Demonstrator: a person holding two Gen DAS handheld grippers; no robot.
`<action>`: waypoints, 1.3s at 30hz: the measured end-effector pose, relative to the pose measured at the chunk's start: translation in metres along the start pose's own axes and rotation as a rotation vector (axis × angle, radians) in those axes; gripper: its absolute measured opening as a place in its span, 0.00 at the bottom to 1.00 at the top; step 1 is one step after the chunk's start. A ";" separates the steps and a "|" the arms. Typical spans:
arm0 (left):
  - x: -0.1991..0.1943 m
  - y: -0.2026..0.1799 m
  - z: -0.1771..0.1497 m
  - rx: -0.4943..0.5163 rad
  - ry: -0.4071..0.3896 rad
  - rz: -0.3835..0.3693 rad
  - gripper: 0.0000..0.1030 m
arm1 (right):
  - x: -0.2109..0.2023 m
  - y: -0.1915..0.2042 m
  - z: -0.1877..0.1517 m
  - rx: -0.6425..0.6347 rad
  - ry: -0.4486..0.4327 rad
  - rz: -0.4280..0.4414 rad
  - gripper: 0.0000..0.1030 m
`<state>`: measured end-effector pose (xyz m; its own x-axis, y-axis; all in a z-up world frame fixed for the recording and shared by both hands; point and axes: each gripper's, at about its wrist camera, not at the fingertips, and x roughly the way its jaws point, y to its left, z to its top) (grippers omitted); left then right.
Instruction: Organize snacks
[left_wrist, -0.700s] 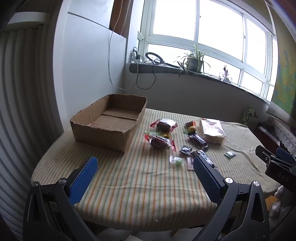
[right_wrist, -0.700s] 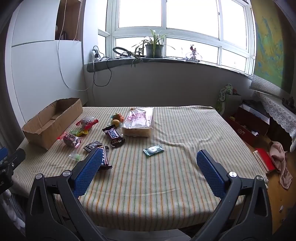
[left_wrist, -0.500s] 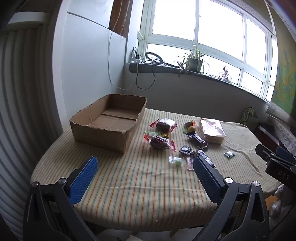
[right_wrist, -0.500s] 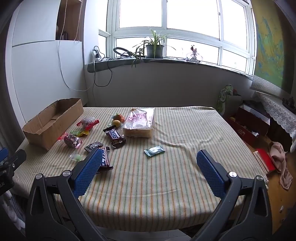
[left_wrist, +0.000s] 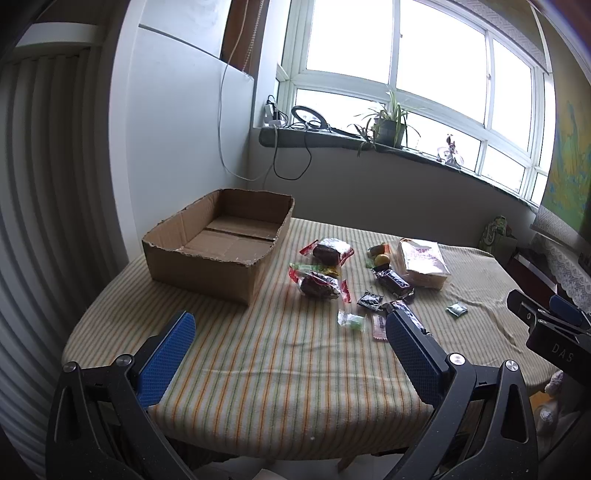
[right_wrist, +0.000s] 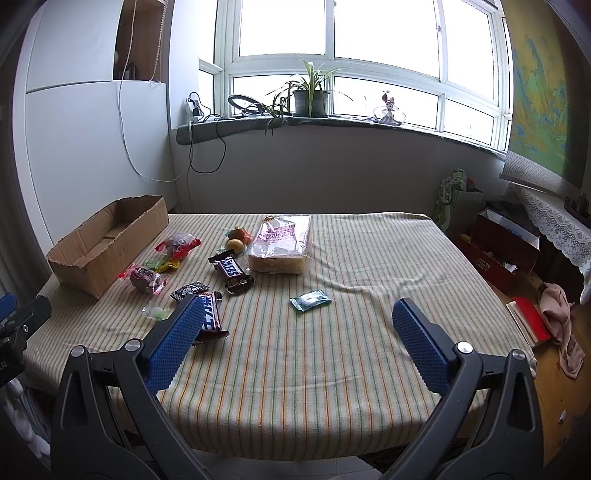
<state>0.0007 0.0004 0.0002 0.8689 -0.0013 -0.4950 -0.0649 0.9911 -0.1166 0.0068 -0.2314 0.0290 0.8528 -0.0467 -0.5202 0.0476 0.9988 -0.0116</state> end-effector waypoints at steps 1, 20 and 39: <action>0.000 -0.001 0.000 0.000 0.001 -0.001 0.99 | 0.000 0.001 0.000 -0.001 0.001 0.000 1.00; -0.001 0.003 0.001 -0.010 0.001 -0.002 0.99 | 0.004 0.001 -0.001 0.001 0.000 -0.002 1.00; 0.001 0.003 -0.001 -0.011 0.005 -0.005 0.99 | 0.003 0.004 -0.003 -0.002 0.007 0.003 1.00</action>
<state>0.0006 0.0027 -0.0016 0.8670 -0.0073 -0.4983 -0.0658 0.9895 -0.1288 0.0081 -0.2273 0.0247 0.8494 -0.0436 -0.5259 0.0440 0.9990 -0.0119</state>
